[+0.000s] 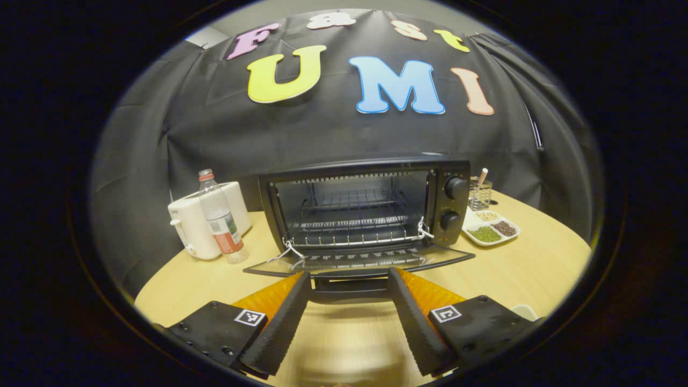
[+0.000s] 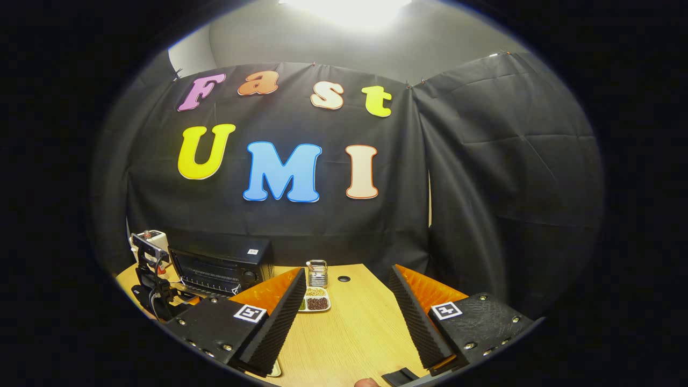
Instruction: Open the electric oven with the left hand, put the food in, and close the electric oven.
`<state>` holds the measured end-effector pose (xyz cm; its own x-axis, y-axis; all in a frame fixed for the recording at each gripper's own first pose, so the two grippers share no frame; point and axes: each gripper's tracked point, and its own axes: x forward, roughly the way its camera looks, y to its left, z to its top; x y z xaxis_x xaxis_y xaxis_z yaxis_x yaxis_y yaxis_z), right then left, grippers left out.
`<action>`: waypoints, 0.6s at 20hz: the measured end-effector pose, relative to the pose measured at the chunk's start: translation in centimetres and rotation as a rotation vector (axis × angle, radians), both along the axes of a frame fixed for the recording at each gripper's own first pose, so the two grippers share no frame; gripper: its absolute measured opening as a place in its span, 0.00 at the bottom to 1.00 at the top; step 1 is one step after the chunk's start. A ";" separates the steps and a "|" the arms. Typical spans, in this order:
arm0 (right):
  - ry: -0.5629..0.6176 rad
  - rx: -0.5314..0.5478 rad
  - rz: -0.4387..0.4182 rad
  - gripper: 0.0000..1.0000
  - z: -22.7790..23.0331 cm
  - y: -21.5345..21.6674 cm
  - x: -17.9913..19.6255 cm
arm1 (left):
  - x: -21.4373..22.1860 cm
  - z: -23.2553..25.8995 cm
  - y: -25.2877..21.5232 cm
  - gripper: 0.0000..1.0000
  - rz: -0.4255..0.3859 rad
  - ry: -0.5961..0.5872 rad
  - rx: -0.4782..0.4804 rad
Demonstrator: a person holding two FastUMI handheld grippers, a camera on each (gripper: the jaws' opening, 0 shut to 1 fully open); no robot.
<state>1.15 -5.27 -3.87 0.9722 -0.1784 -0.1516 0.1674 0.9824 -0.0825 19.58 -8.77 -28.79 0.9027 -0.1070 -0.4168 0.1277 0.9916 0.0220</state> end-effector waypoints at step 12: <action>0.090 0.048 0.084 0.96 -2.3 1.3 0.5 | -3.3 2.7 0.7 0.96 0.020 -0.020 -0.007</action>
<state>1.67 -4.00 -6.17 0.9656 -0.0873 -0.2449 0.0783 0.9959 -0.0463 16.25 -8.11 -26.06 0.9129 -0.0921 -0.3977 0.1078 0.9940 0.0171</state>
